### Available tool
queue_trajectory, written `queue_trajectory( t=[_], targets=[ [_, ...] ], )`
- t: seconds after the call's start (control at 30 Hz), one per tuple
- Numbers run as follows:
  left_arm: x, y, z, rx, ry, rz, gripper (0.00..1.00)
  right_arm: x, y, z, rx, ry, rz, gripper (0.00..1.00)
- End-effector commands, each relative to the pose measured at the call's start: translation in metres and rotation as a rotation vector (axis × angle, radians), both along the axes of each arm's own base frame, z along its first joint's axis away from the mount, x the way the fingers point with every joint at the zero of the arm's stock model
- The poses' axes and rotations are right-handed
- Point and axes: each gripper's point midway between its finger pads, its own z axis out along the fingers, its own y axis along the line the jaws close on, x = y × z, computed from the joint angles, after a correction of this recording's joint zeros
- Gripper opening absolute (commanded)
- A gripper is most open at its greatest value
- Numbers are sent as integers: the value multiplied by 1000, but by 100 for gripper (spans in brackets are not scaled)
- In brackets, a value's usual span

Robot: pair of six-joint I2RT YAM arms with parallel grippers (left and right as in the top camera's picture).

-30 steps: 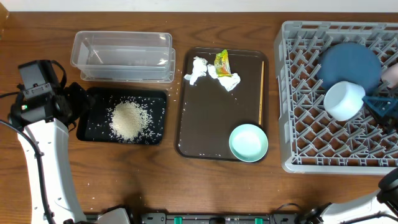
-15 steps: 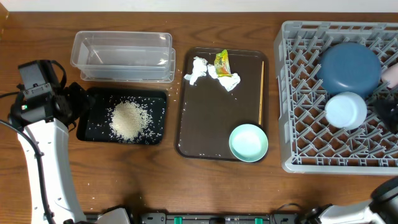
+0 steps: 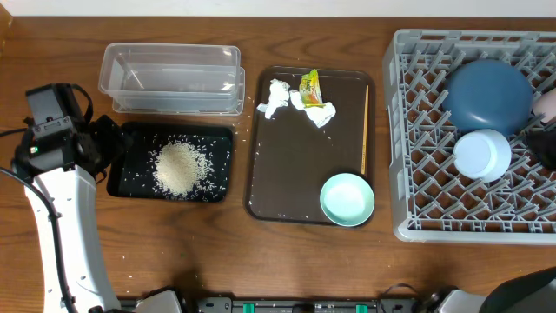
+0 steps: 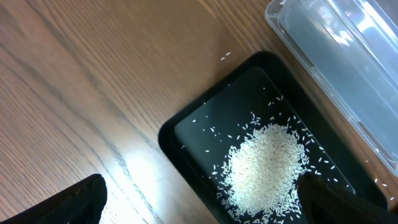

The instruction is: Sort waste into correct bins and load items into the dishwasher rack

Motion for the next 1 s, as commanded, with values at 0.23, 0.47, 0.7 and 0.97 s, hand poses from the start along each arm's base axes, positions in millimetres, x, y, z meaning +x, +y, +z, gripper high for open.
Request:
queue_trajectory(
  t=[0.23, 0.47, 0.7, 0.97],
  targets=[
    [1, 4, 9, 17, -17, 11, 100, 9, 23, -54, -179, 288, -4, 1],
    [1, 4, 9, 17, -17, 11, 100, 5, 21, -76, -158, 370, -5, 1],
    [1, 4, 9, 17, -17, 11, 100, 2, 13, -94, -175, 438, -33, 1],
    [1, 4, 9, 17, -17, 11, 100, 7, -15, -87, -251, 431, -155, 1]
  ],
)
